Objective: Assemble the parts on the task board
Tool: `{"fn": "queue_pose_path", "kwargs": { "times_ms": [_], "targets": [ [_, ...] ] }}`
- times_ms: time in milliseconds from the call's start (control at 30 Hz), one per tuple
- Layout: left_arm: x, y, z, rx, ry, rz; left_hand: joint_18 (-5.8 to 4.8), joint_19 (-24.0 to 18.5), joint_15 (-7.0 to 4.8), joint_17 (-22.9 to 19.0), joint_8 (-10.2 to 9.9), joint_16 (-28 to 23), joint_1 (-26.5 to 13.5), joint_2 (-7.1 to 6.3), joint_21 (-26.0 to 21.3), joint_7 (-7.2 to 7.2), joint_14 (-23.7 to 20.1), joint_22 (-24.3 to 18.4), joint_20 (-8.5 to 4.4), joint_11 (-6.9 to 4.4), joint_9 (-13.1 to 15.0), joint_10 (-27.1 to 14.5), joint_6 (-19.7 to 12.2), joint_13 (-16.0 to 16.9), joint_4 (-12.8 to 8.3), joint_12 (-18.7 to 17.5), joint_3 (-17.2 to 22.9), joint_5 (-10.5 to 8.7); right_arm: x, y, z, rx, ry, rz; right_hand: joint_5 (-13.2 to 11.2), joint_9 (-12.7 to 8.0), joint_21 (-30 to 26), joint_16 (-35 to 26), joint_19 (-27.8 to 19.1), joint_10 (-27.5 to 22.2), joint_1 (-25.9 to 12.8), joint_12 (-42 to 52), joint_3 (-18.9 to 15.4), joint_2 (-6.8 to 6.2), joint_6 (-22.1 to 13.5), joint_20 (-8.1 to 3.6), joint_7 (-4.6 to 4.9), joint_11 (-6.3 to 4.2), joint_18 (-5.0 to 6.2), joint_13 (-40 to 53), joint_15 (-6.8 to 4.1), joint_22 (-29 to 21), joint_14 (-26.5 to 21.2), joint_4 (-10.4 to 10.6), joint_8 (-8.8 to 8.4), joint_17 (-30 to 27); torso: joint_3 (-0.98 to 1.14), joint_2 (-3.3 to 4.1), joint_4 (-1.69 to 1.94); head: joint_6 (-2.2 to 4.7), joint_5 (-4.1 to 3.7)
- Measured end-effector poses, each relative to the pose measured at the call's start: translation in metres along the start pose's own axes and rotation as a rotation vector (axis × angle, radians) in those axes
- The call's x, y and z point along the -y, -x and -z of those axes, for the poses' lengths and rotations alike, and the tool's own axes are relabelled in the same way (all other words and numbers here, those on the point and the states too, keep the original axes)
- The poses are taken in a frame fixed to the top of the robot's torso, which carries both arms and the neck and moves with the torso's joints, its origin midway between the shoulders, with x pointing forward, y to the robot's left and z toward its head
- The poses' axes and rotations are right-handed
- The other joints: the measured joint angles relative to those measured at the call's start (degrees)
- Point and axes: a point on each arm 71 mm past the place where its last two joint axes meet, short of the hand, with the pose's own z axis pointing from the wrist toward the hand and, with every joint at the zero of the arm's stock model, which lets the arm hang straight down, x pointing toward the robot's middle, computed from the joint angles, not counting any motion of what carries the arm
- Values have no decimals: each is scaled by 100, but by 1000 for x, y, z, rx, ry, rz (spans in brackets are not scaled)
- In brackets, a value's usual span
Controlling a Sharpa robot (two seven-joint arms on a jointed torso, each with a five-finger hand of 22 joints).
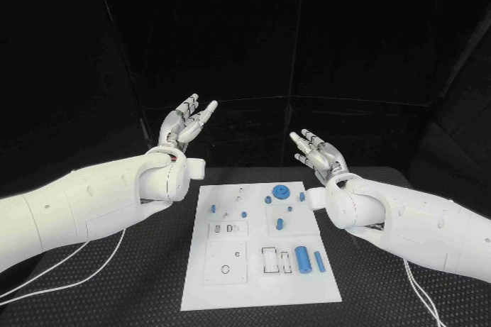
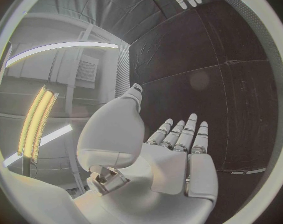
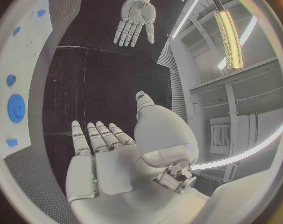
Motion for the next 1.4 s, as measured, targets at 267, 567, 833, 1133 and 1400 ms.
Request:
{"fn": "queue_pose_path", "kwargs": {
  "times_ms": [267, 567, 833, 1133, 1400],
  "targets": [
    [1, -1, 0, -23, -15, 31, -1, 5, 18, 7, 0, 10, 33, 2, 0, 0, 18, 0, 13, 43, 0, 2, 0, 0, 6, 0, 6, 11, 3, -6, -7, -125, -24, 7, 67, 61, 158, 59, 317, 515, 693, 74, -22, 124, 458, 93, 24, 233, 140, 56, 208, 79, 455, -258, 94, 52, -1, -2, -1, -1, 0],
    [-7, 14, 1, -11, -4, 41, 0, 5, 38, 29, 23, 57, 60, 30, 19, 12, 100, 6, 13, 122, 14, 80, 94, 14, 6, 22, 7, 11, -1, 10, -5, -145, 46, 205, -355, 329, 1029, 737, 2479, 3716, 1759, 692, 445, -24, 2888, 75, 214, 325, 584, 286, 224, 470, 3681, -1368, 623, 297, -1, 5, -10, -221, 44],
    [-2, 22, 12, -28, 4, 65, 0, 5, 38, 47, 23, 98, 134, 65, 45, 21, 182, 12, 13, 174, 21, 133, 143, 20, -19, 22, -18, 11, -11, 11, -9, -180, 145, 451, -337, 316, 1572, 962, 3517, 4810, 1838, 642, 894, -133, 4400, -116, 503, 66, 714, 231, -154, 619, 5135, -1846, 749, 291, -19, 140, -29, -202, 80],
    [7, 9, 31, -91, 14, 115, 1, 25, 73, 58, 22, 107, 188, 68, 45, 21, 229, 17, 33, 194, 20, 153, 143, 20, -53, 22, -16, 11, -32, 5, -18, -247, 222, 793, -456, 298, 2455, 1530, 4570, 5585, 1539, 502, 1168, -479, 4930, -634, 416, -234, 714, 233, -648, 1009, 6727, -2070, 686, 591, -36, 421, -23, -101, 95],
    [15, 10, 47, -121, 21, 142, 1, 25, 79, 72, 22, 144, 211, 91, 66, 0, 304, 23, 33, 214, 20, 173, 164, 23, -80, 50, -11, 11, -42, -9, -20, -303, 246, 1081, -365, 289, 3604, 2814, 5365, 6101, 1337, 326, 1354, -729, 5255, -1048, 216, -513, 713, 237, -973, 1626, 7586, -2109, 579, 1367, -58, 692, 16, -17, 52]
  ]
}}
